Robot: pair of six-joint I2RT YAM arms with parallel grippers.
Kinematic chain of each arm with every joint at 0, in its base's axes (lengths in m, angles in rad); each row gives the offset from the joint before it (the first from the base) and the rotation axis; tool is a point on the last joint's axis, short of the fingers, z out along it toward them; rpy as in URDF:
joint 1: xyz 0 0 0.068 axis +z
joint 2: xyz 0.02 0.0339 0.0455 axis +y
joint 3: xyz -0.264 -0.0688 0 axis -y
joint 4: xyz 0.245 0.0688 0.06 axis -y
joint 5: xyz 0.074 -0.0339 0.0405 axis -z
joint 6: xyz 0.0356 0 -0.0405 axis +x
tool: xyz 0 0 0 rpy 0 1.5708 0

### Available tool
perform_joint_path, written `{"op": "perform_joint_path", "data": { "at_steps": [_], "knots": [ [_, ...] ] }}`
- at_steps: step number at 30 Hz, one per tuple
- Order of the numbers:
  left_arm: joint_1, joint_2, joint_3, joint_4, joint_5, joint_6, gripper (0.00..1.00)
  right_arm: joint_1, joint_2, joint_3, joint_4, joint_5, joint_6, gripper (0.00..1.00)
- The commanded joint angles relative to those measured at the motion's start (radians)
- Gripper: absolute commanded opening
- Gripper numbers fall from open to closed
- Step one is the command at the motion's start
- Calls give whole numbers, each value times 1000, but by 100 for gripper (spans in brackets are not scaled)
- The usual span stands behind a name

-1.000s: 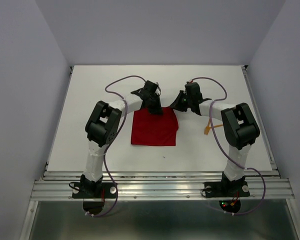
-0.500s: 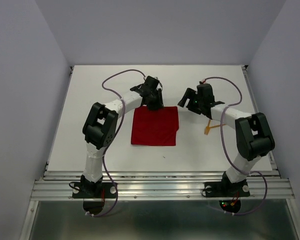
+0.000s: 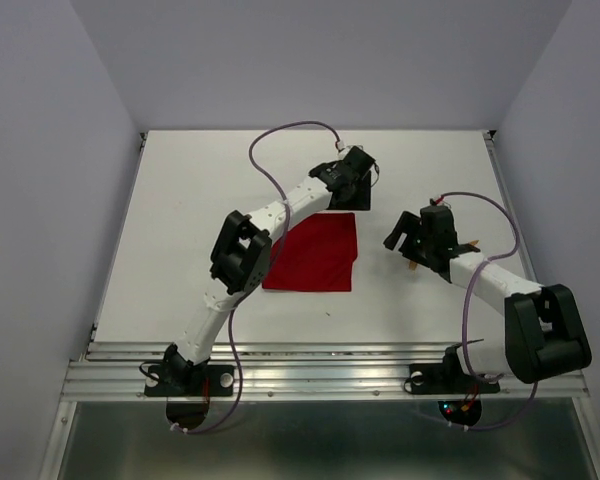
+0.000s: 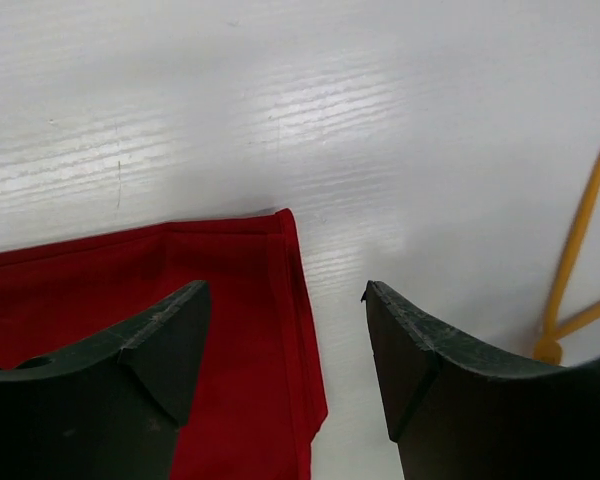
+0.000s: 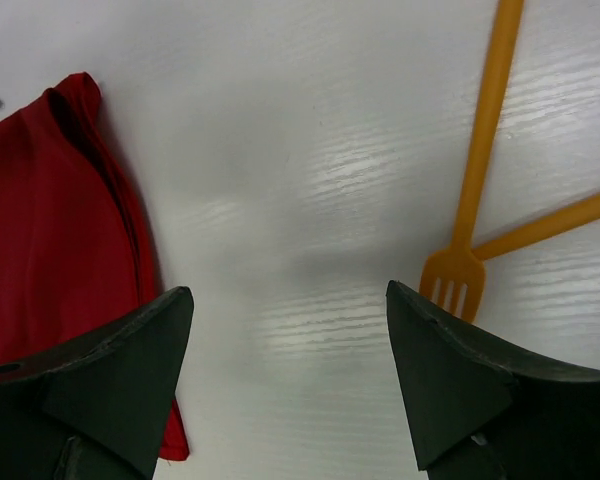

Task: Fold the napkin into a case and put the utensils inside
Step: Pick up the lower triangle-folded napkin from the center of the board.

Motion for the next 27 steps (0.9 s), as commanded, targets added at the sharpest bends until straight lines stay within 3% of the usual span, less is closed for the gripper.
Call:
{"op": "perform_joint_path", "data": {
  "at_steps": [1,9,27],
  "knots": [
    [-25,44,83,-114,-116,28,74,5,-99,-30,-12,46,9,83],
    [-52,153,207,-157,-163,25,72,5,-195,-18,-67,52,-6,84],
    [-54,272,249,-168,-186,38,58,5,-203,-24,-78,40,-8,85]
  ]
}}
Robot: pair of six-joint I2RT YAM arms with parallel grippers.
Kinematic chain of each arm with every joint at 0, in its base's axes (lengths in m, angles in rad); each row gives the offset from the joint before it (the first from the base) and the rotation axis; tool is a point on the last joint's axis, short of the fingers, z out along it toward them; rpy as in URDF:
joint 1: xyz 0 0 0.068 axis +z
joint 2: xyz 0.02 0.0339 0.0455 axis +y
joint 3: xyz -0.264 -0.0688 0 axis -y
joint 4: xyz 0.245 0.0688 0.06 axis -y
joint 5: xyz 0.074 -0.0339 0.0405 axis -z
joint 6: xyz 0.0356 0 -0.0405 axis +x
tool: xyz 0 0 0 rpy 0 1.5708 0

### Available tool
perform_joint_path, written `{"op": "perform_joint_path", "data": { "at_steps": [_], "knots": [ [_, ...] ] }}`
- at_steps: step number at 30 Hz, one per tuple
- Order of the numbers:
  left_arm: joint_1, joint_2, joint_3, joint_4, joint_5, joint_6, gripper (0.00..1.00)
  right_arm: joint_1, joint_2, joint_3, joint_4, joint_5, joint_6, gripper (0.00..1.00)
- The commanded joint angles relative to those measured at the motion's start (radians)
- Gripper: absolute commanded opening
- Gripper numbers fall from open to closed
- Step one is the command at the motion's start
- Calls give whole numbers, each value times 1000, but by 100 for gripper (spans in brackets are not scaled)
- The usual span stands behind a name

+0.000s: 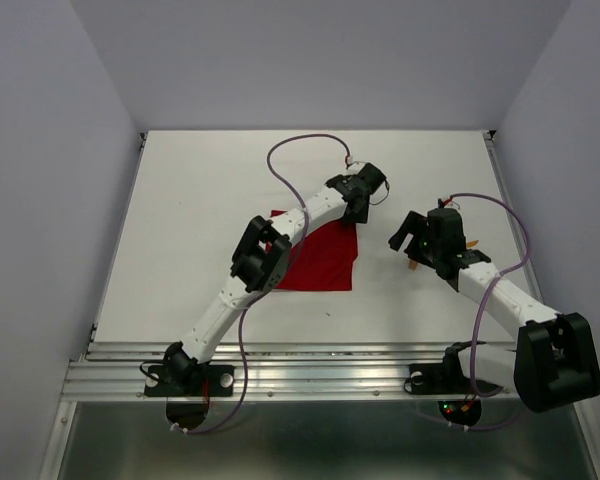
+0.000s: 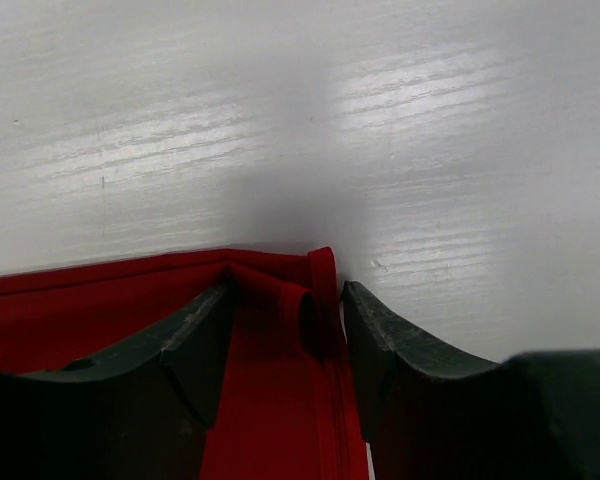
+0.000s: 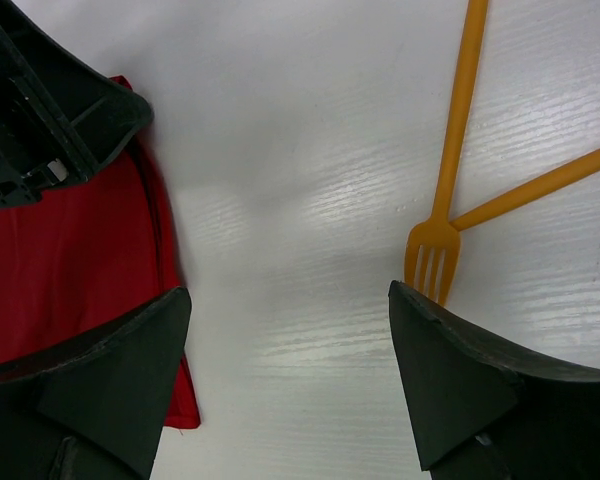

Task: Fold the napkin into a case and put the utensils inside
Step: Pick up the lower triangle-folded napkin from the center of the board.

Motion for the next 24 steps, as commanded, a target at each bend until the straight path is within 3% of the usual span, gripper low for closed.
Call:
{"op": "perform_joint_path", "data": {
  "at_steps": [1,3,6,7,11,17,24],
  "knots": [
    [-6,33,41,-43,-31,12,55,5,-15,16,10,7,-7,85],
    [-7,36,36,-44,-31,14,50,5,-17,16,8,7,-7,85],
    [-7,31,26,-37,-24,20,32,5,-18,16,8,6,-7,85],
    [-6,28,21,-33,-19,22,20,5,-17,16,10,7,-7,85],
    [4,8,-2,-15,32,28,0,5,-14,21,8,-5,-13,85],
    [40,-112,-124,88,243,34,0,5,29,22,42,-144,-41,84],
    [135,-304,-451,371,528,-35,0,29,83,-13,172,-319,-7,84]
  ]
}}
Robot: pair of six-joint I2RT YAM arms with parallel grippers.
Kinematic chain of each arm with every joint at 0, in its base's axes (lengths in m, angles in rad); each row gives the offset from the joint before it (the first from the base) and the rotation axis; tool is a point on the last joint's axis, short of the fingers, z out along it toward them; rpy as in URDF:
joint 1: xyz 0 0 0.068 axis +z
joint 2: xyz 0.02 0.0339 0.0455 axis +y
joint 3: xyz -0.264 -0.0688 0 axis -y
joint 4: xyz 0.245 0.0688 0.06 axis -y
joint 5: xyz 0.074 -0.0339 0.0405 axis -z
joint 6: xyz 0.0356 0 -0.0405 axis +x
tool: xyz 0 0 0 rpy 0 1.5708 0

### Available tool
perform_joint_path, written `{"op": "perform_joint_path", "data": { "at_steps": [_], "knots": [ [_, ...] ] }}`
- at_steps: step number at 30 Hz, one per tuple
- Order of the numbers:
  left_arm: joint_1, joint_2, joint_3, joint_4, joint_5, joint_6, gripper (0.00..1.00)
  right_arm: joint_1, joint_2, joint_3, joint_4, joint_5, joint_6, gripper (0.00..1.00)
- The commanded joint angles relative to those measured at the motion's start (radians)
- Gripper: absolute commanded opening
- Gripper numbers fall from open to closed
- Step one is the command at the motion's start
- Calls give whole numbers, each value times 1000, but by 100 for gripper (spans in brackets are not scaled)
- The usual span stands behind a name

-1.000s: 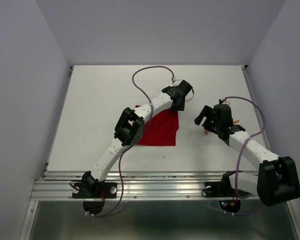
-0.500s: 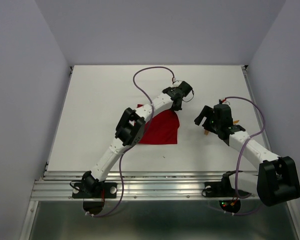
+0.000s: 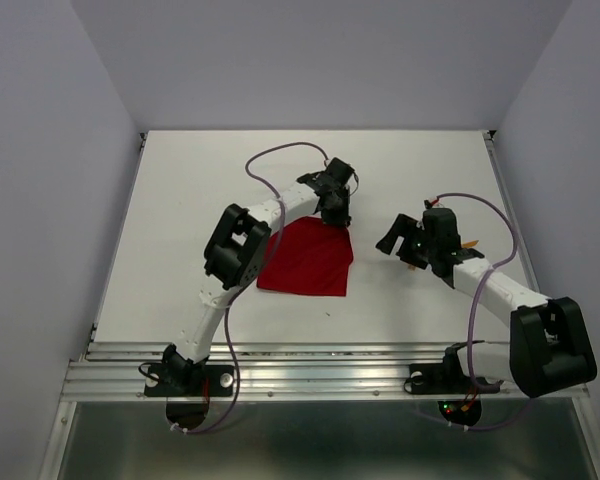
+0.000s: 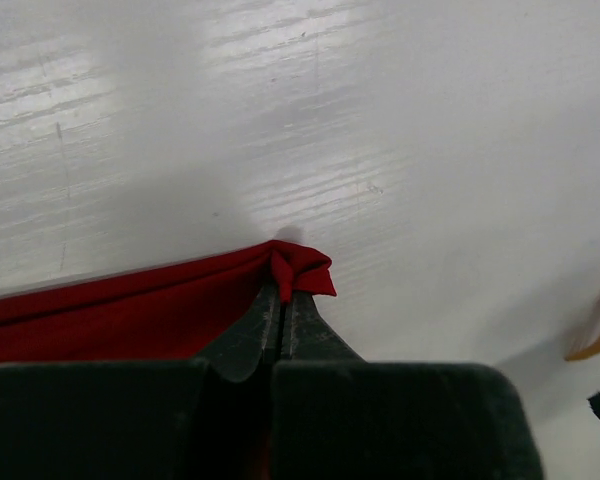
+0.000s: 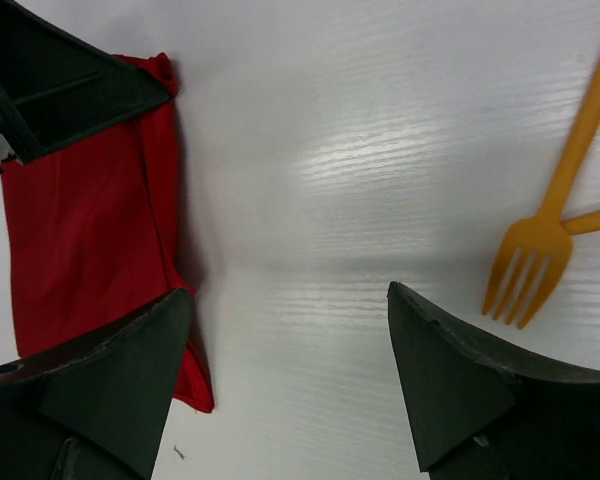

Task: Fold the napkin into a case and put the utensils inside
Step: Pick up the lower triangle-folded napkin from the center of the board.

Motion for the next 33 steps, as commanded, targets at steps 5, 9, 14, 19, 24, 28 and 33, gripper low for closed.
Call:
{"op": "perform_joint_path", "data": {
  "at_steps": [5,9,14,19,24,28,33],
  "knots": [
    [101,-150,-180,236,346,-89,0,89,64,-68,319,-178,79,84],
    [121,-154,-222,293,406,-118,0,167,115,-99,445,-163,119,84],
    [141,-162,-252,333,464,-128,0,195,202,-147,673,-181,173,84],
    [162,-165,-265,342,497,-126,0,204,329,-90,743,-218,135,85],
    [176,-171,-265,342,501,-126,0,252,408,-22,749,-249,133,68],
    [187,-173,-268,345,491,-131,0,282,417,-13,733,-212,156,52],
    [198,-180,-288,376,486,-151,0,316,413,-31,735,-154,191,52]
  ]
}}
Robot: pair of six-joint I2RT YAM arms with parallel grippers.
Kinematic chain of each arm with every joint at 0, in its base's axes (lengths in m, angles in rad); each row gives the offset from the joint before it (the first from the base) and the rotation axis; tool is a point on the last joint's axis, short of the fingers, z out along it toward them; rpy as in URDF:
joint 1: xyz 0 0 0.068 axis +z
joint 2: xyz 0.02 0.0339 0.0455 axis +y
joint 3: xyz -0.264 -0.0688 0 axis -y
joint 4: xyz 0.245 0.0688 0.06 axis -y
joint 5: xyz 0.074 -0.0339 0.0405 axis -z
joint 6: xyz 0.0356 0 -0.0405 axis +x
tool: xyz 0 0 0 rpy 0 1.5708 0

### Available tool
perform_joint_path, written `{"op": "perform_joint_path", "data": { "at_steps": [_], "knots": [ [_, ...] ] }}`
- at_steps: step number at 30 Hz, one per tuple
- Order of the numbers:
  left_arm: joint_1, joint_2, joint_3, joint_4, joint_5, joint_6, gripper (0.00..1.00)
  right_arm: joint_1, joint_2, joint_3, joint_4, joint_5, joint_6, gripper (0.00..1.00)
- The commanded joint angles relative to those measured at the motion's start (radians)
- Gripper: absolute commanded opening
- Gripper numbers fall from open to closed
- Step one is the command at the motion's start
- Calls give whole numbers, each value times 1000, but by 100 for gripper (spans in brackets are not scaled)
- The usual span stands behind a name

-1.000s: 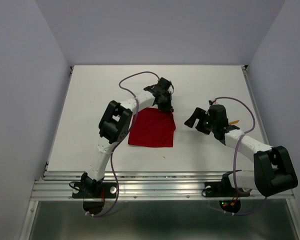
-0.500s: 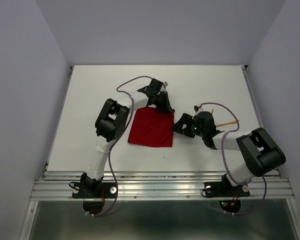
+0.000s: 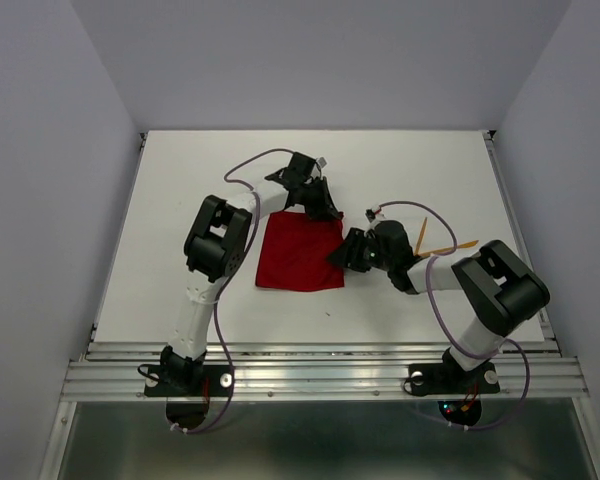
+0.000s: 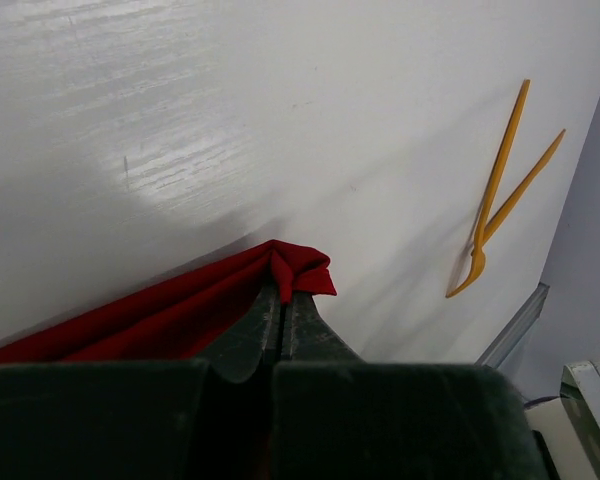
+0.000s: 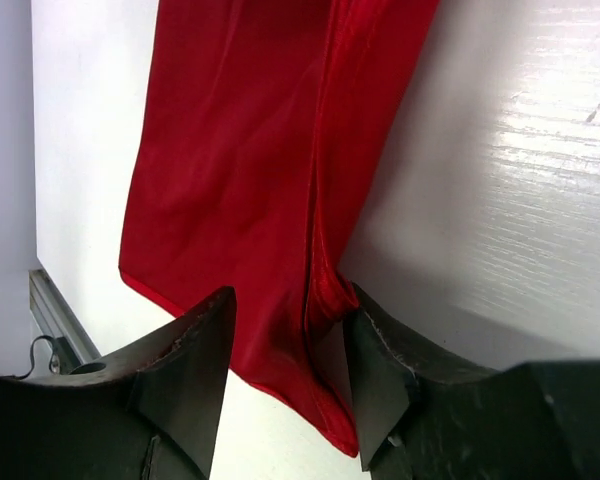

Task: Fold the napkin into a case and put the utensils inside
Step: Pick up the lower triangle-folded napkin from the center of the board.

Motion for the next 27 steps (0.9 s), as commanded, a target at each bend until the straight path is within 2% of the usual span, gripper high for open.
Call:
{"op": "perform_joint_path", "data": {
  "at_steps": [1,3,8,12,13,16,21,25,27],
  "knots": [
    [11,-98,-20,57,14,-21,0,24,4,12,59,67,31,52],
    [11,-98,-22,63,20,-25,0,37,10,29,51,91,28,49],
    [12,-107,-48,97,26,-47,0,37,35,93,-41,164,-1,29],
    [12,-107,-57,115,32,-55,0,46,27,118,-89,217,-10,20],
    [12,-107,-63,121,33,-58,0,46,27,132,-112,228,-16,12],
    [12,-111,-89,138,39,-71,0,46,26,162,-205,274,-48,1],
    [20,-127,-137,229,51,-104,0,46,23,291,-440,384,-140,1],
    [26,-131,-162,288,54,-122,0,64,52,410,-692,443,-252,1],
    [26,-134,-171,322,56,-137,0,76,56,454,-742,480,-289,1]
  ]
}}
